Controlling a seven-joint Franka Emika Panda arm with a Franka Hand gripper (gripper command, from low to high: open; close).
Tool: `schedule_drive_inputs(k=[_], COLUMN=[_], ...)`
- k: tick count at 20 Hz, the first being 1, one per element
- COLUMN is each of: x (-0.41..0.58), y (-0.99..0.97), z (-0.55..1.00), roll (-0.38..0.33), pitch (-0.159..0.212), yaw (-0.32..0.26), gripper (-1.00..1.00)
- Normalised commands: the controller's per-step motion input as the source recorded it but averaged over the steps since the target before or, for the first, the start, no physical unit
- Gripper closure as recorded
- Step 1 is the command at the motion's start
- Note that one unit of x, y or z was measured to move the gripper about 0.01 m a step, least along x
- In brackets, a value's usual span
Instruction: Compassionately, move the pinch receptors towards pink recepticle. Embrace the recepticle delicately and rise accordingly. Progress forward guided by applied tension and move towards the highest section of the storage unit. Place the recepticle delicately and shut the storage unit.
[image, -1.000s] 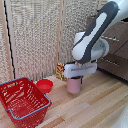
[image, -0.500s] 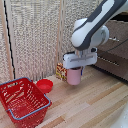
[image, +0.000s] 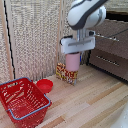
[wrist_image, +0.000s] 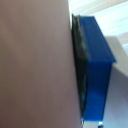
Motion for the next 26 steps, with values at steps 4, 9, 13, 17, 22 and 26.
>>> schedule_drive_inputs(k=[4, 9, 13, 17, 22, 26], x=[0.465, 0.386, 0.369, 0.383, 0.505, 0.634], y=[-0.24, -0.30, -0.35, -0.36, -0.42, -0.50], z=[0.86, 0.90, 0.92, 0.89, 0.97, 0.98], roll=[-0.005, -0.005, -0.002, 0.000, -0.001, 0.000], pitch=[0.115, 0.104, 0.096, 0.104, 0.050, -0.005], yaw=[0.006, 0.000, 0.000, 0.000, 0.000, 0.000], gripper=[1.00, 1.00, 1.00, 1.00, 1.00, 1.00])
